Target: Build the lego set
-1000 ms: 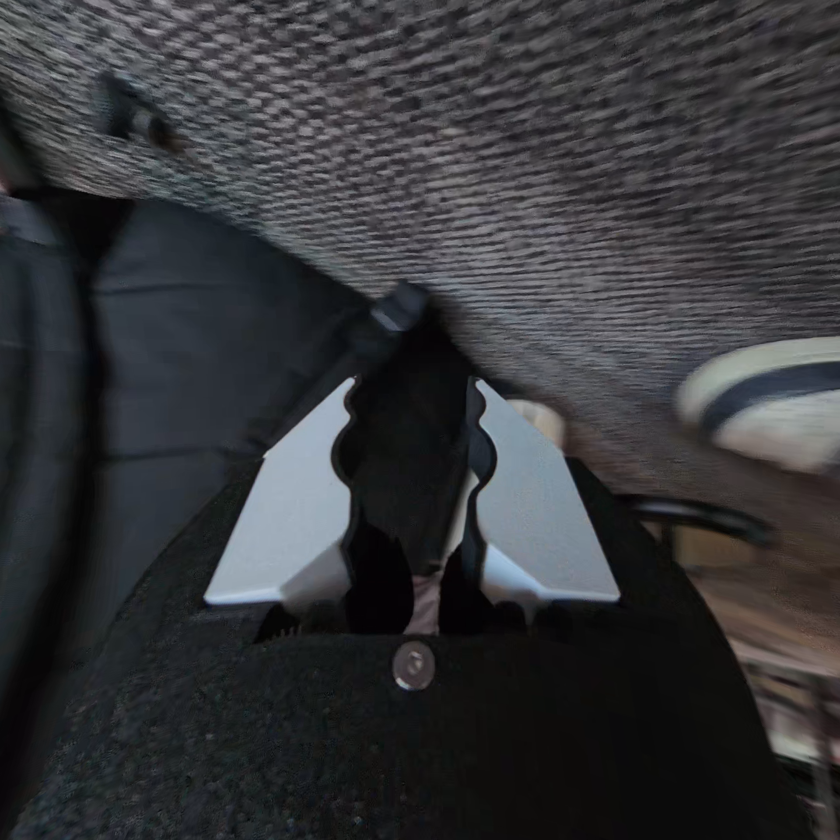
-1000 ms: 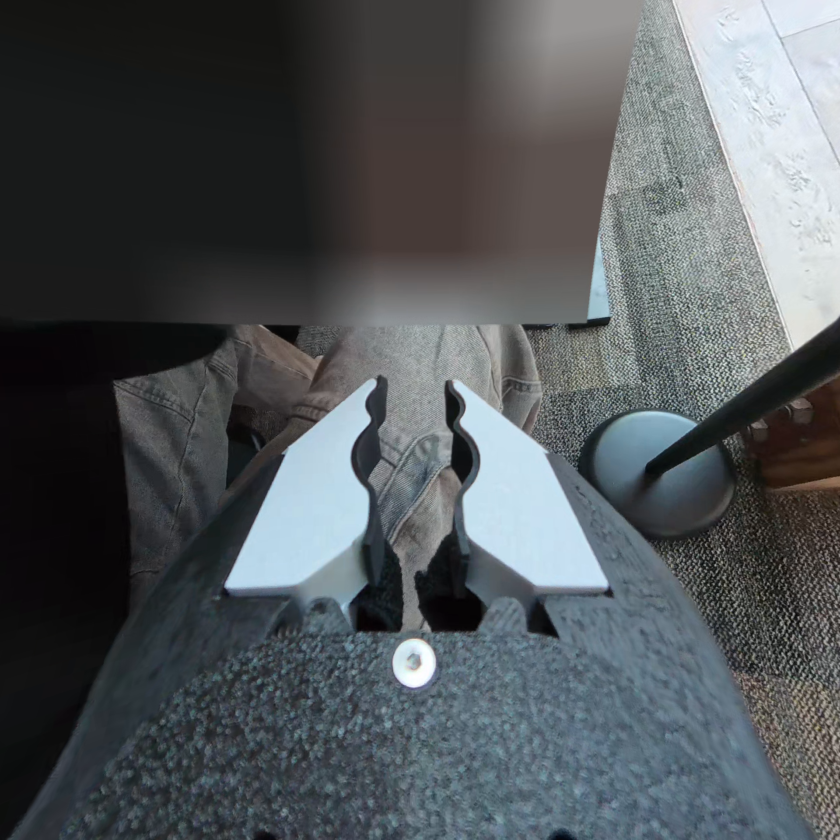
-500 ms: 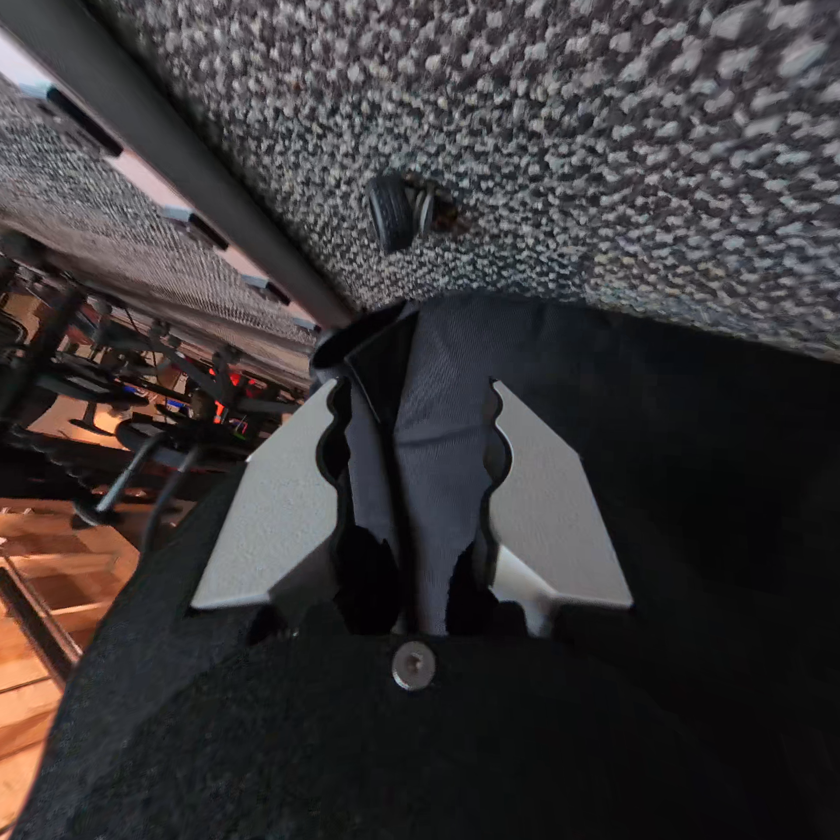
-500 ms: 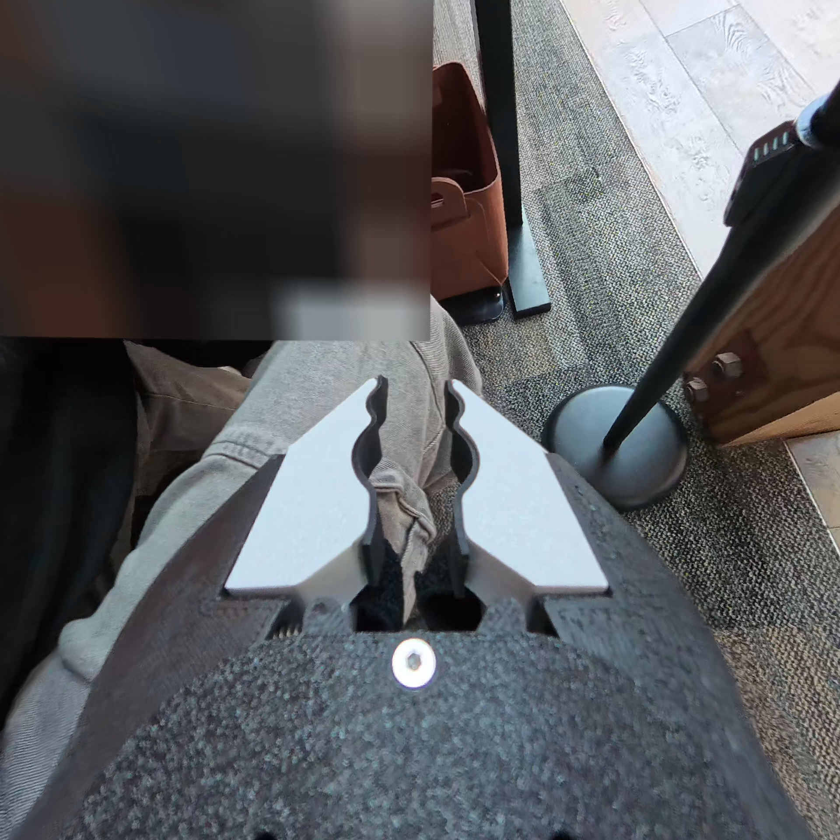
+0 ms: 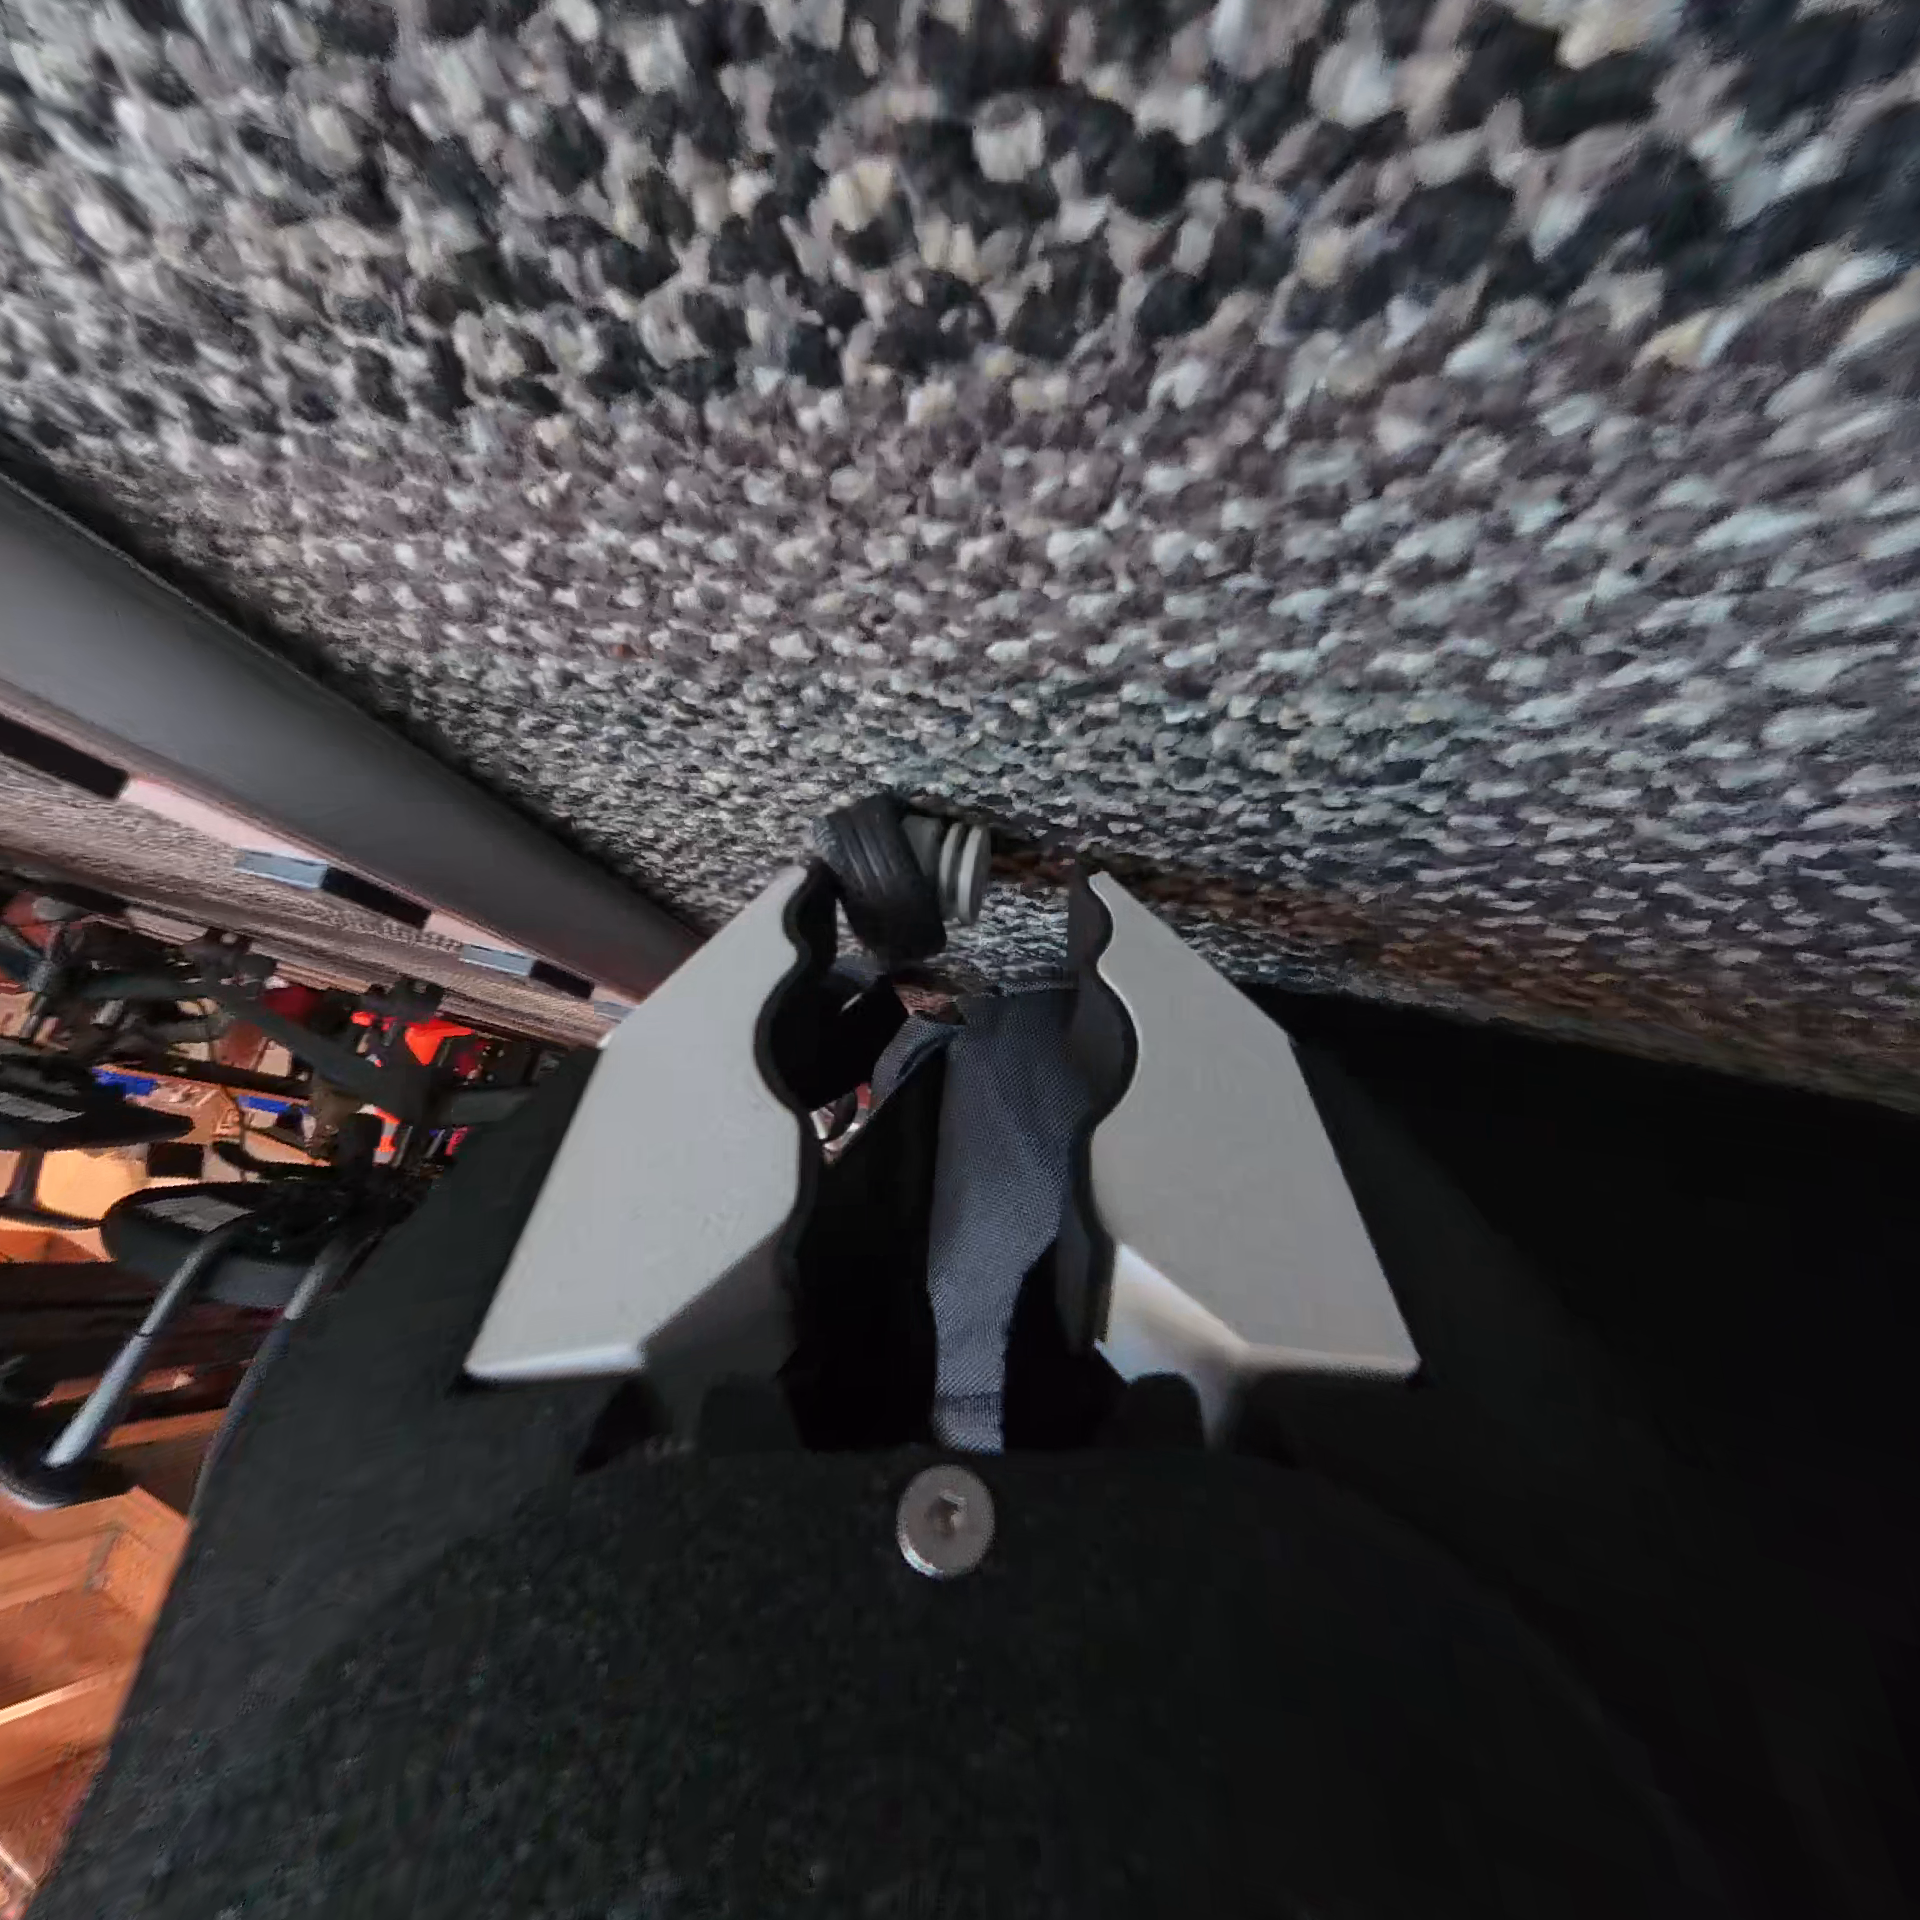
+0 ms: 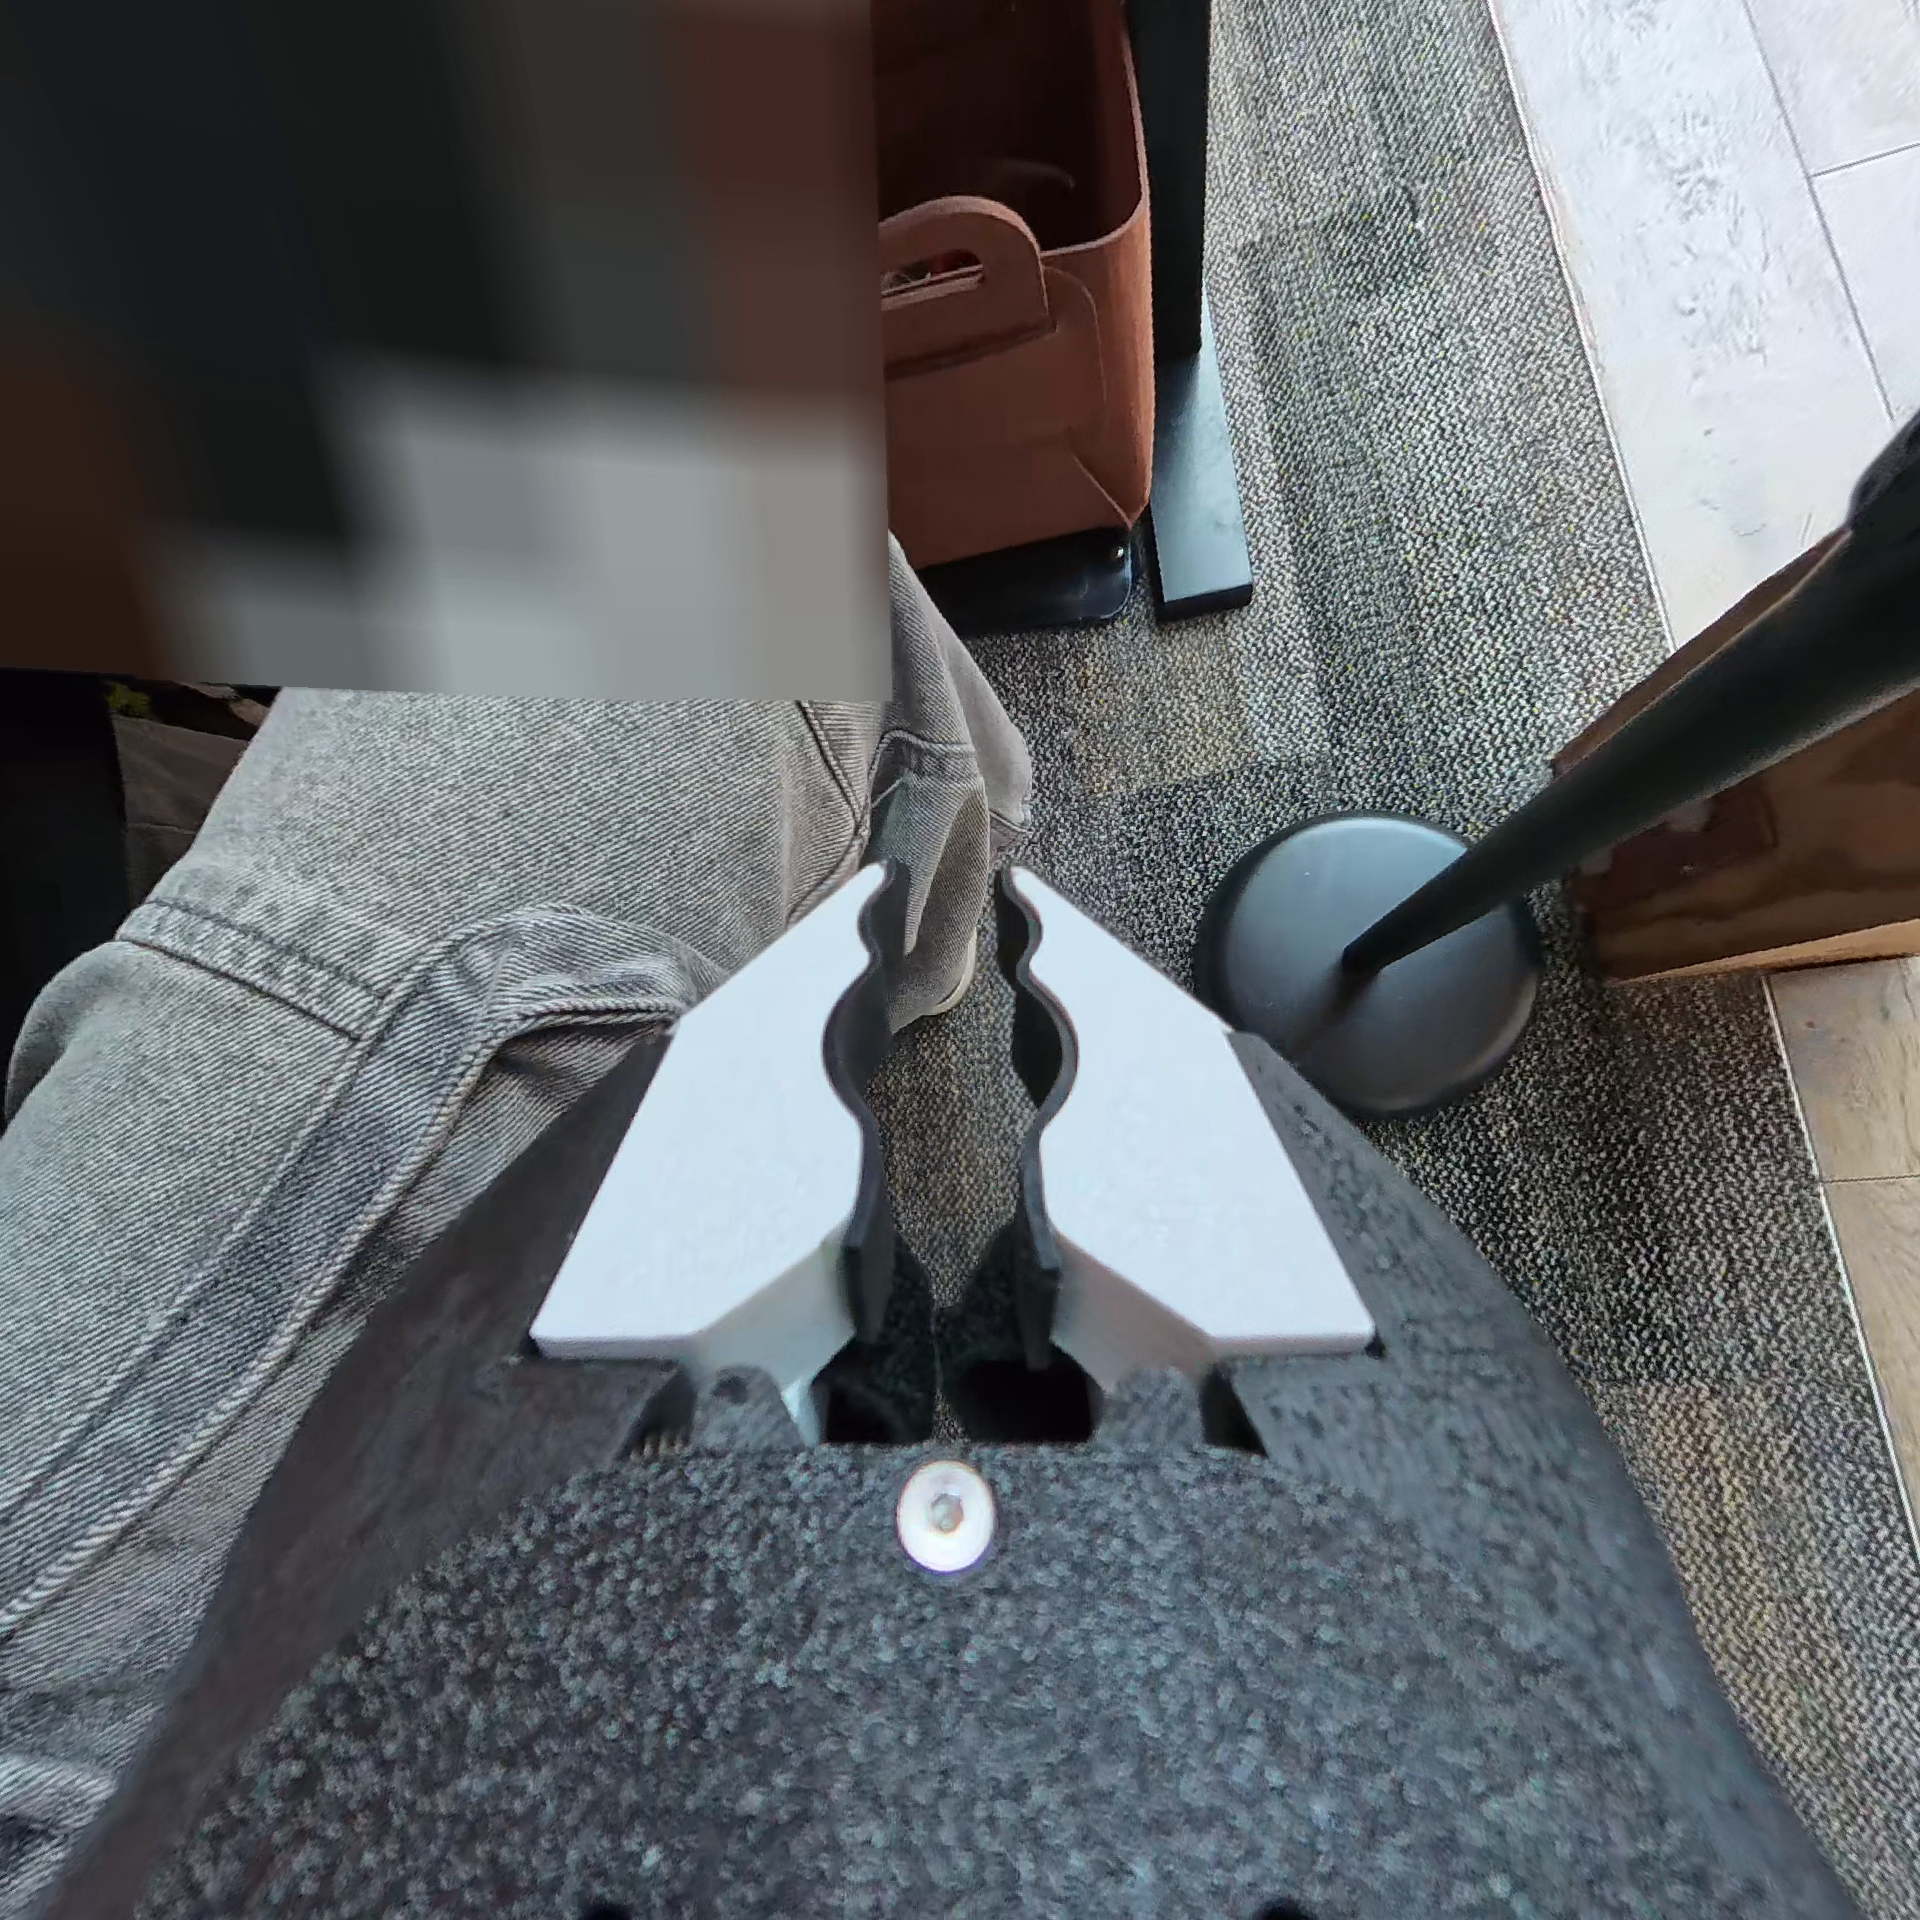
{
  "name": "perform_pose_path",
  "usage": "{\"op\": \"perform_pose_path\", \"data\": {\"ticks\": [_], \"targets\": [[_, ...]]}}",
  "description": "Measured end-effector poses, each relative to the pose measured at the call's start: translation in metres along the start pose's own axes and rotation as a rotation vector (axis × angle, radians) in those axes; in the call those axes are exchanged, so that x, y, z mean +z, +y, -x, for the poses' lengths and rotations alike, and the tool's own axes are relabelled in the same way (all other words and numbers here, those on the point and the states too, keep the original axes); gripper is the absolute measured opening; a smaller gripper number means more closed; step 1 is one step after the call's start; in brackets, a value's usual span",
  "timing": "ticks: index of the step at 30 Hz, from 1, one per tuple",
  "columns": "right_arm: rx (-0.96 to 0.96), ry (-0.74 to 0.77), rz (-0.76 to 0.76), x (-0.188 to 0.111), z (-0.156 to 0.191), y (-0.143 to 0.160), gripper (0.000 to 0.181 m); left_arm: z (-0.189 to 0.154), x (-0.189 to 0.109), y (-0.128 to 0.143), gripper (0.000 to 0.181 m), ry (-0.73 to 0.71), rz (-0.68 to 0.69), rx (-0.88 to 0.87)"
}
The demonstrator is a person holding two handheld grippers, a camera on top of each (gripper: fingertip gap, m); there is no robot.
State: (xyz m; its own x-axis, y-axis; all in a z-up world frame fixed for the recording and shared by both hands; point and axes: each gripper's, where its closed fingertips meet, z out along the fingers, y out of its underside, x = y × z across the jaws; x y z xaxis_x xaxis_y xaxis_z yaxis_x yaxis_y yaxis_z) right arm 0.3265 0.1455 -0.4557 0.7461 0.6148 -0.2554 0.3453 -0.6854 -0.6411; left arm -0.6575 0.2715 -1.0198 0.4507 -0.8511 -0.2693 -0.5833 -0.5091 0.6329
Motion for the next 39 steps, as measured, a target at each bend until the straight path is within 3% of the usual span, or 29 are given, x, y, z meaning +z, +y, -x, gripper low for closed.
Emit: {"op": "perform_pose_path", "data": {"ticks": [1, 3, 4, 8, 11, 13, 16, 19, 21, 24, 28, 33, 36, 39], "targets": [[-0.007, 0.001, 0.001, 0.001, -0.001, -0.001, 0.016, 0.0, 0.0, 0.0, 0.043, 0.017, 0.011, -0.006], [-0.008, 0.005, -0.01, 0.0, -0.004, -0.005, 0.016, -0.001, 0.001, 0.002, 0.041, 0.051, 0.028, -0.044], [0.002, -0.002, -0.012, 0.0, -0.004, -0.005, 0.016, 0.003, 0.001, 0.005, 0.026, 0.038, 0.051, -0.08], [-0.017, -0.02, -0.004, -0.005, 0.002, -0.001, 0.016, -0.015, -0.01, 0.003, 0.026, 0.083, 0.015, -0.143], [-0.045, -0.068, -0.029, -0.019, 0.017, -0.006, 0.016, -0.042, -0.044, -0.02, 0.026, 0.128, -0.14, -0.247], [-0.069, -0.107, -0.077, -0.033, 0.03, -0.013, 0.016, -0.069, -0.09, -0.05, 0.026, 0.159, -0.309, -0.285], [-0.115, -0.202, -0.121, -0.058, 0.056, -0.014, 0.017, -0.138, -0.193, -0.099, 0.025, 0.265, -0.568, -0.227], [-0.212, -0.257, -0.125, -0.086, 0.077, -0.003, 0.019, -0.229, -0.327, -0.136, 0.025, 0.398, -0.801, -0.094], [-0.229, -0.326, -0.087, -0.104, 0.09, 0.016, 0.023, -0.295, -0.426, -0.146, 0.025, 0.509, -0.937, 0.012], [-0.228, -0.408, -0.029, -0.131, 0.104, 0.047, 0.028, -0.376, -0.578, -0.136, 0.026, 0.6, -1.115, 0.194], [-0.307, -0.39, -0.057, -0.162, 0.117, 0.063, 0.032, -0.434, -0.783, -0.085, 0.025, 0.644, -1.417, 0.29], [-0.379, -0.541, -0.235, -0.176, 0.174, 0.019, 0.043, -0.446, -1.004, 0.023, 0.025, 0.463, -1.891, 0.257], [-0.485, -0.616, -0.365, -0.172, 0.21, -0.041, 0.05, -0.428, -1.094, 0.097, 0.024, 0.342, -2.137, 0.22], [-0.509, -0.818, -0.443, -0.172, 0.261, -0.106, 0.056, -0.39, -1.137, 0.155, 0.024, 0.195, -2.302, 0.135]]}}
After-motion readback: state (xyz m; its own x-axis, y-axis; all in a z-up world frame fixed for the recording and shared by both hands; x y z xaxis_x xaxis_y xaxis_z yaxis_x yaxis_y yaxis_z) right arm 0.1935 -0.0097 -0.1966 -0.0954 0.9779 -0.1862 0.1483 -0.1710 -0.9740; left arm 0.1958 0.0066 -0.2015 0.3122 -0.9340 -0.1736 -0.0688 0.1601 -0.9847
